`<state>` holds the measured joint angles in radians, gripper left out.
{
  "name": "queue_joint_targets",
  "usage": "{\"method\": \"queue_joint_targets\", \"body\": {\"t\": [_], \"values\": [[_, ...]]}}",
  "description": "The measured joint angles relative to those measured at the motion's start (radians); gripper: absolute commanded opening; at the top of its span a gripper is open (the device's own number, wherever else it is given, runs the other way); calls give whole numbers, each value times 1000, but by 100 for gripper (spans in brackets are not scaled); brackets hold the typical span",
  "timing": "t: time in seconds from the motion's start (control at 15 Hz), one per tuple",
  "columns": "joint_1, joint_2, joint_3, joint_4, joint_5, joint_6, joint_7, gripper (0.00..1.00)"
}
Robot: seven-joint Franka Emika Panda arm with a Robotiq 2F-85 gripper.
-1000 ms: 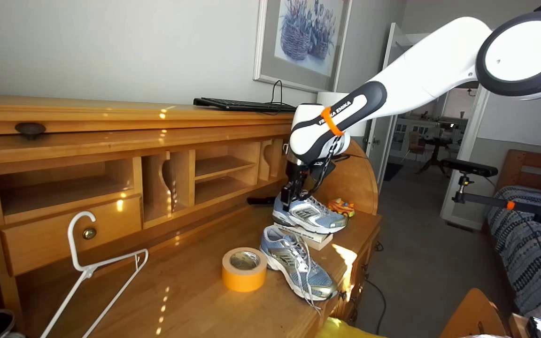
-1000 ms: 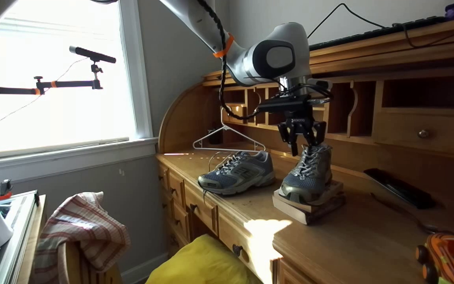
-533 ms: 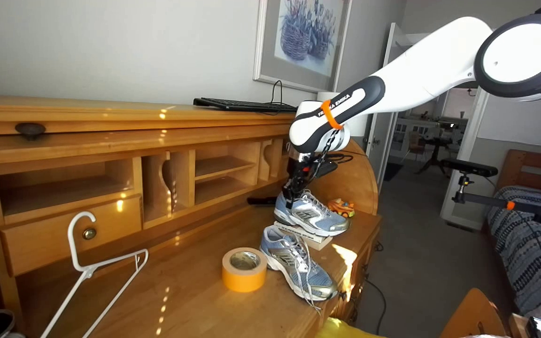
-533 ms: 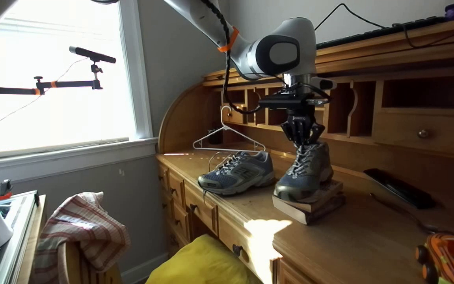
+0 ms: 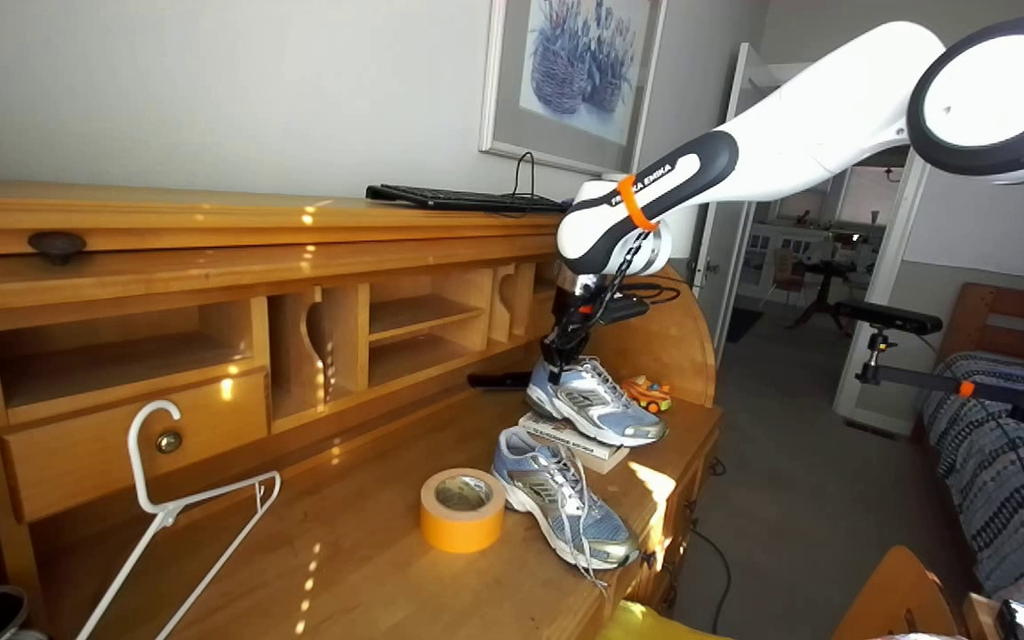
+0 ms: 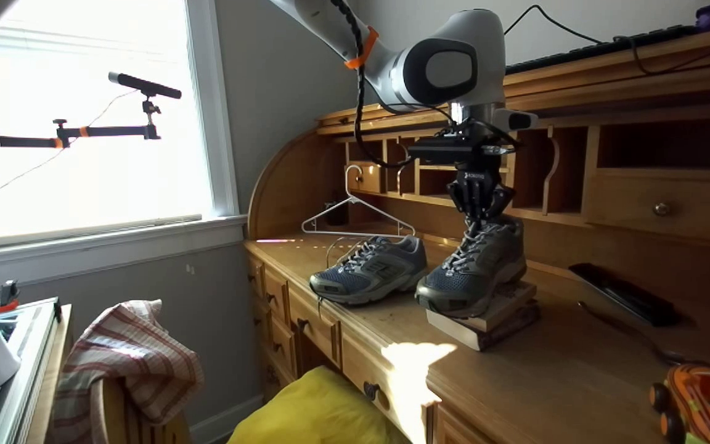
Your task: Move the sneakers to the right and stack them together.
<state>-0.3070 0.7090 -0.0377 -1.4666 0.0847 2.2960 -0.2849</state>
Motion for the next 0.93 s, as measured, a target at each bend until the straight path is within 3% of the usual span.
{"method": "queue_joint_targets", "body": {"t": [0.53, 0.93], "values": [[8, -77, 7, -77, 10, -25, 0, 2], [3, -148, -78, -196, -22, 29, 0, 2]]}}
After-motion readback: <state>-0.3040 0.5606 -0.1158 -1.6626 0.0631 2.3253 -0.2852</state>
